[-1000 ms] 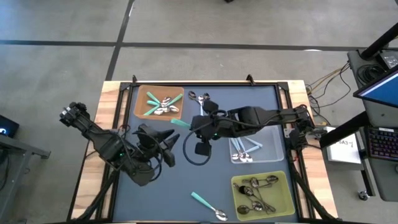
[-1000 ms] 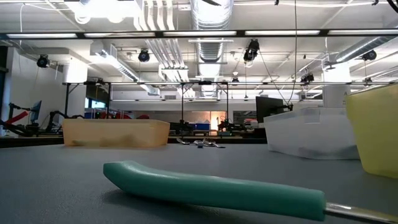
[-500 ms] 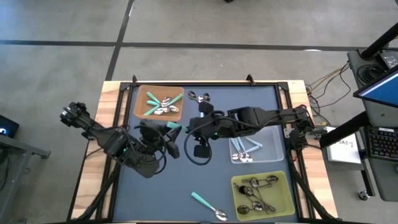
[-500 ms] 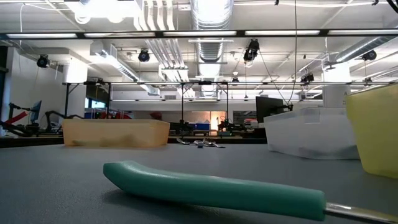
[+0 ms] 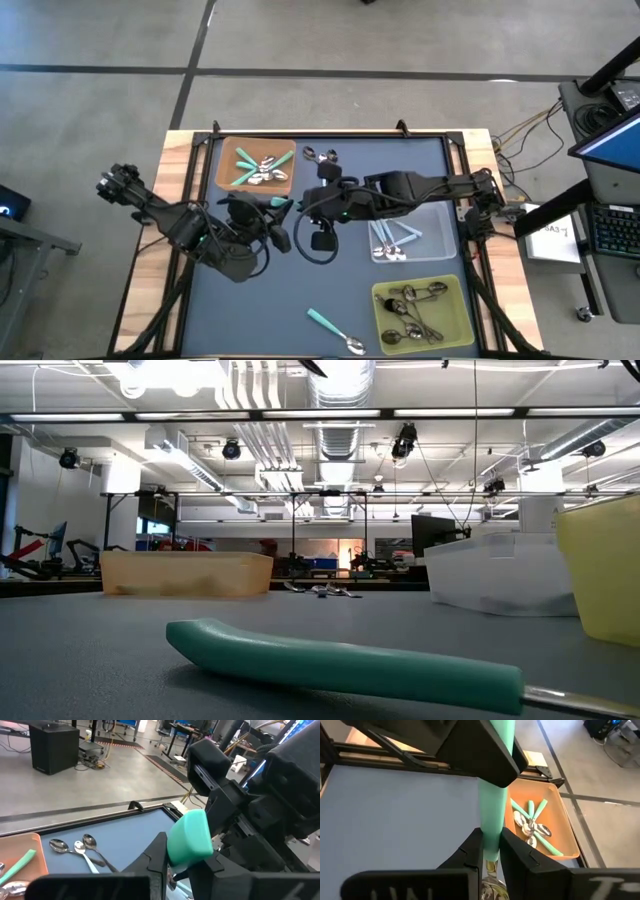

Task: Sort silverware by color (type)
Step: Put the green spoon into the orange bin

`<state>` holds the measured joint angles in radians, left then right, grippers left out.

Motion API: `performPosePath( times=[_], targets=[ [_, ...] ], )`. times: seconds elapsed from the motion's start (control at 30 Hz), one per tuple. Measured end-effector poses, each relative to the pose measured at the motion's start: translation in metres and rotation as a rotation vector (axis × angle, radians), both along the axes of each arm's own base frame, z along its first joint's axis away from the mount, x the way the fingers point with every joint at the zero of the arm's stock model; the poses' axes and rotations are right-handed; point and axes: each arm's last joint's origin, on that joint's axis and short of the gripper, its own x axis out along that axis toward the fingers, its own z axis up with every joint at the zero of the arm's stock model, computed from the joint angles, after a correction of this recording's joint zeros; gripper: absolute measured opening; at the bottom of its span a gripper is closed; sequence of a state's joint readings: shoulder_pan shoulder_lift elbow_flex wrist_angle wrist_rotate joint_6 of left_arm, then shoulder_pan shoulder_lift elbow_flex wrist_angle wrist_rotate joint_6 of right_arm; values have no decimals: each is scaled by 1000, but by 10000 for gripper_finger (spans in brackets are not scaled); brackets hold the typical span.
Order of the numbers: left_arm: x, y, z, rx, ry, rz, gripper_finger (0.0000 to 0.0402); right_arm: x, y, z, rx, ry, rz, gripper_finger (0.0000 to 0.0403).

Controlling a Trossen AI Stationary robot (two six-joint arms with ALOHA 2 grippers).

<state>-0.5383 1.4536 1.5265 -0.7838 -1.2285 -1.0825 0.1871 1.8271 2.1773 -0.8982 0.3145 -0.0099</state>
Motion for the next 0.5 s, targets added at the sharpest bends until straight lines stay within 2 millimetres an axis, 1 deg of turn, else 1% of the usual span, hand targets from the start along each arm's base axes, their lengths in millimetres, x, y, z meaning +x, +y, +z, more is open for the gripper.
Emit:
performPosePath(
  times=[0.07,0.13,0.17,0.23,0.3,0.4,0.5],
  targets=[
    [1,2,0,-2,2,4,29,0,0,0,0,5,-1,45],
    [2,5,-1,9,20,8,29,-2,-2,-1,-12,30,3,62],
    [1,9,-2,45,48,31,29,-5,-3,-2,-13,63,15,74],
    [2,17,1,47,38,63,29,-9,-7,1,-19,82,19,100],
    [2,28,0,57,62,95,29,-14,-13,-1,-24,140,2,125],
    [5,48,-3,50,131,132,29,-21,-25,-5,-33,230,-54,158],
    [5,79,-8,29,236,193,29,-26,-35,-10,-11,307,-108,178]
  ],
)
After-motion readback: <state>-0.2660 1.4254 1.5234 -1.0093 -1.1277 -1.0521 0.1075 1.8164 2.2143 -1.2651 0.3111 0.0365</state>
